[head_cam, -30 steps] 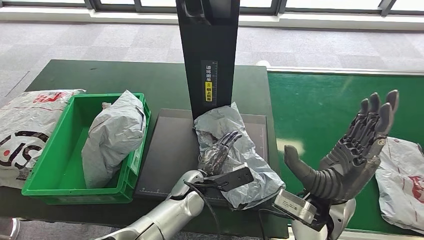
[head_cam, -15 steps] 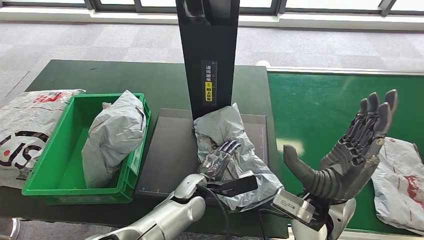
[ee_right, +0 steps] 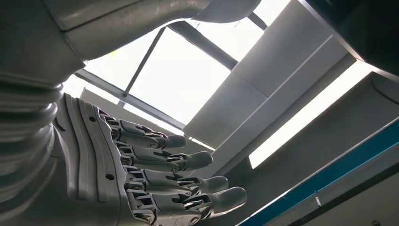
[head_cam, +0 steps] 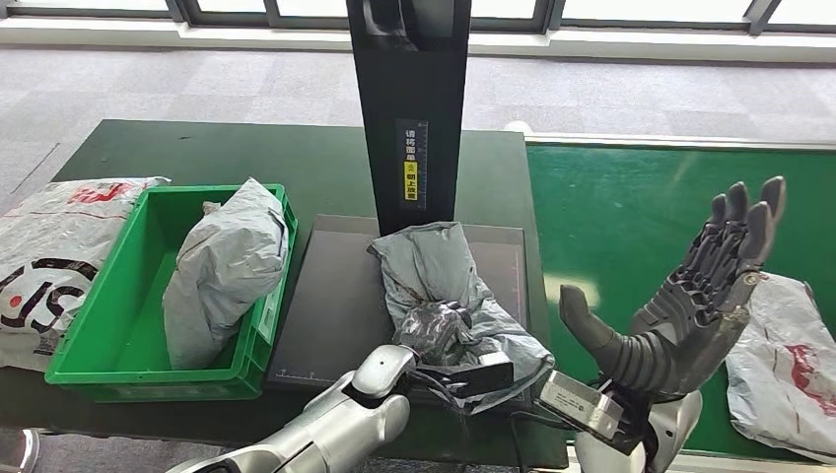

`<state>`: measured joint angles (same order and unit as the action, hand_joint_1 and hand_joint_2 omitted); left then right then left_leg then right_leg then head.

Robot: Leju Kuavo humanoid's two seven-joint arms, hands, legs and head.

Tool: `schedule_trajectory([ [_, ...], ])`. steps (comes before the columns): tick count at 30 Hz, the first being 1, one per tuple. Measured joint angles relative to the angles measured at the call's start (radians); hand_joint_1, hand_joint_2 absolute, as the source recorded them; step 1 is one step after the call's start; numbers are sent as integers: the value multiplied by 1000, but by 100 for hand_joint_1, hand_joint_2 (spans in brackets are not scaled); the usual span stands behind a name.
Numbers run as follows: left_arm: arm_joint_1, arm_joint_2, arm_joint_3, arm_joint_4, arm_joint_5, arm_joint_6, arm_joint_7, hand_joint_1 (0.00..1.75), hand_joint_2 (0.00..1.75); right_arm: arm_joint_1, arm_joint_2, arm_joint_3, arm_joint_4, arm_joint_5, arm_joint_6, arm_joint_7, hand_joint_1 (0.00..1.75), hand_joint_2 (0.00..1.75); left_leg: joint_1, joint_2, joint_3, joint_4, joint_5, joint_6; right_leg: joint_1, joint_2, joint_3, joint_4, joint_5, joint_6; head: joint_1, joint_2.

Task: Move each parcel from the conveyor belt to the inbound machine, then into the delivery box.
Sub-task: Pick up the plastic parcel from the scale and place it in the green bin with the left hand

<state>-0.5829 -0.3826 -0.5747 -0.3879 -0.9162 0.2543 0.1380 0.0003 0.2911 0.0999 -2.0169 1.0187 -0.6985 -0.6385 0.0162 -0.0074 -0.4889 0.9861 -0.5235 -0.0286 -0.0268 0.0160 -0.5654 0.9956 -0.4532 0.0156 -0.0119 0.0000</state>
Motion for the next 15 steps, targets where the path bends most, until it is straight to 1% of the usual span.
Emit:
schedule_trajectory([
  [3,-3,2,-8,3,-57,0,84,175,175,0,0,0,0,13,0,15,0,175,0,0,1,0,0,0,0,0,0,0,0,0,0,0],
  [5,-5,4,-9,3,-84,2,115,175,175,0,0,1,0,25,0,28,0,175,0,0,1,0,0,0,0,0,0,0,0,0,0,0],
  [10,-7,12,-9,3,-121,24,146,175,175,0,0,4,0,38,0,39,0,175,0,0,1,0,0,0,0,0,0,0,0,0,0,0],
  [15,3,23,-8,-2,-157,102,167,175,175,0,0,5,-2,44,0,42,0,175,0,0,1,0,0,0,0,0,0,0,0,0,0,0],
])
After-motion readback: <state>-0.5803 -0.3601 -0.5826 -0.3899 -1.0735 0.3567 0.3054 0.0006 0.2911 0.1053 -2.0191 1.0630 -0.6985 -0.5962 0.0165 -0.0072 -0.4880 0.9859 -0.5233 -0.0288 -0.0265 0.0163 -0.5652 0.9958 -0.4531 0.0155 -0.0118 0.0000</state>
